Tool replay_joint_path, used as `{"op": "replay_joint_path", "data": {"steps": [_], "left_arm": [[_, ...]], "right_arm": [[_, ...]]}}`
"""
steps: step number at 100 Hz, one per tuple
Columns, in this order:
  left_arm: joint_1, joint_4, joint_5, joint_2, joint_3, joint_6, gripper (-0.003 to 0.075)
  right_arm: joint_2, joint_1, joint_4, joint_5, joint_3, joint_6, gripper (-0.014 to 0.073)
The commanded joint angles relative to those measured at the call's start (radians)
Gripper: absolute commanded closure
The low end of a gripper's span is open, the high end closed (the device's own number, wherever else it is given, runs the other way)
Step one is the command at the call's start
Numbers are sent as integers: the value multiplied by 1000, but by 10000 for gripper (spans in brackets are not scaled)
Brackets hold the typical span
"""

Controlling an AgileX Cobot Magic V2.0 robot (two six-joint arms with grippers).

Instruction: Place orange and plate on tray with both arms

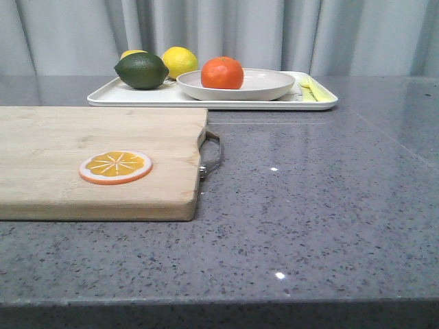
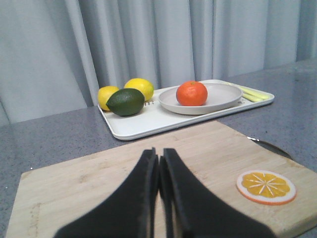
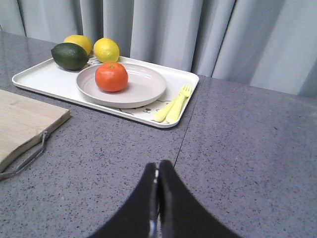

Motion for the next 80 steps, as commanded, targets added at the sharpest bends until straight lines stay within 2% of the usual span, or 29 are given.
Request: {"op": "replay_joint_path", "data": {"steps": [1, 31, 45, 80], "left_arm": [[26, 73, -63, -12, 5, -80, 740], [164, 73, -58, -68, 99, -80, 741], [201, 73, 6, -111, 103, -80, 741], [252, 73, 6, -204, 103, -80, 741]], "right_arm": [[4, -5, 10, -76, -25, -5, 695], [4, -5, 10, -76, -25, -5, 695], [4, -5, 10, -76, -25, -5, 695], [4, -5, 10, -76, -25, -5, 695]]}}
